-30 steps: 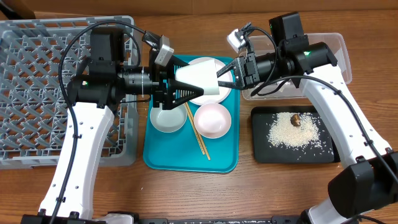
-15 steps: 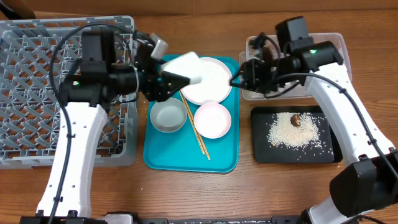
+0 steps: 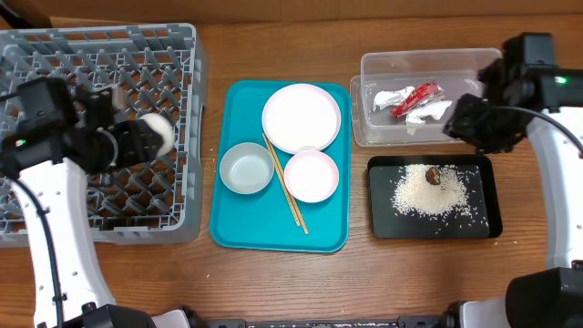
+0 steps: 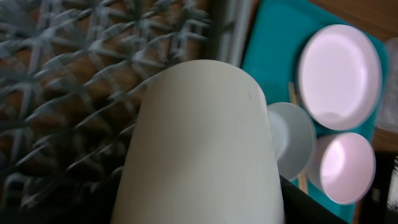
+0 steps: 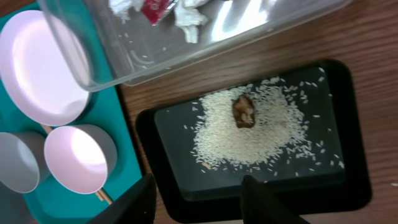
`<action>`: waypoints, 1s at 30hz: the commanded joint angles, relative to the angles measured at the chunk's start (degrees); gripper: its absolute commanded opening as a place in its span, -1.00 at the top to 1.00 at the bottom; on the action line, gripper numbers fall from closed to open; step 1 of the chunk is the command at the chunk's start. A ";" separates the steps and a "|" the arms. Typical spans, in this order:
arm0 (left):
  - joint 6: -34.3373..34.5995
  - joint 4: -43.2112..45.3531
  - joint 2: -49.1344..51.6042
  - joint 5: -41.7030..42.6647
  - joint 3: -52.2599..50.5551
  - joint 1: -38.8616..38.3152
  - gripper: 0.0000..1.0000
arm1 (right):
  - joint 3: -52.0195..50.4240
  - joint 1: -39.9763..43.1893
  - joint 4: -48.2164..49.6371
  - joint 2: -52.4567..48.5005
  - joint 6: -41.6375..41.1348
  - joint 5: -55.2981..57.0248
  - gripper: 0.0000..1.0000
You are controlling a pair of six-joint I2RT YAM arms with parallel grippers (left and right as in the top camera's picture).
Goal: Sort waste into correct bins and load items into the dishwasher
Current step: 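Place the paper cup upside down in the dish rack with left gripper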
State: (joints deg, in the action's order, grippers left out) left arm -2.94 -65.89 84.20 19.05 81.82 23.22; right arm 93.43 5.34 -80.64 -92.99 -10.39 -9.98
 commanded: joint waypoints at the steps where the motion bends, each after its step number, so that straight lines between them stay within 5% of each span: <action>1: 5.79 -1.64 -1.73 -10.58 0.83 3.43 0.79 | 0.46 0.96 -0.26 0.72 1.49 1.14 0.09; 9: 9.88 -3.08 -1.36 -19.26 0.83 4.55 0.68 | 0.46 0.96 -0.31 0.72 1.49 1.14 0.08; 27: 9.81 -1.01 13.55 -20.98 0.81 4.52 0.58 | 0.44 0.94 -0.74 0.72 1.49 0.94 0.08; 30: 9.81 -0.66 16.90 -20.98 0.81 4.52 0.05 | 0.44 0.94 -0.83 0.72 1.49 0.94 0.08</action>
State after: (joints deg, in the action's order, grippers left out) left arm 6.07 -66.74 97.71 -1.10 82.61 27.75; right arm 93.43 6.33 -81.56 -92.99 -9.17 -9.43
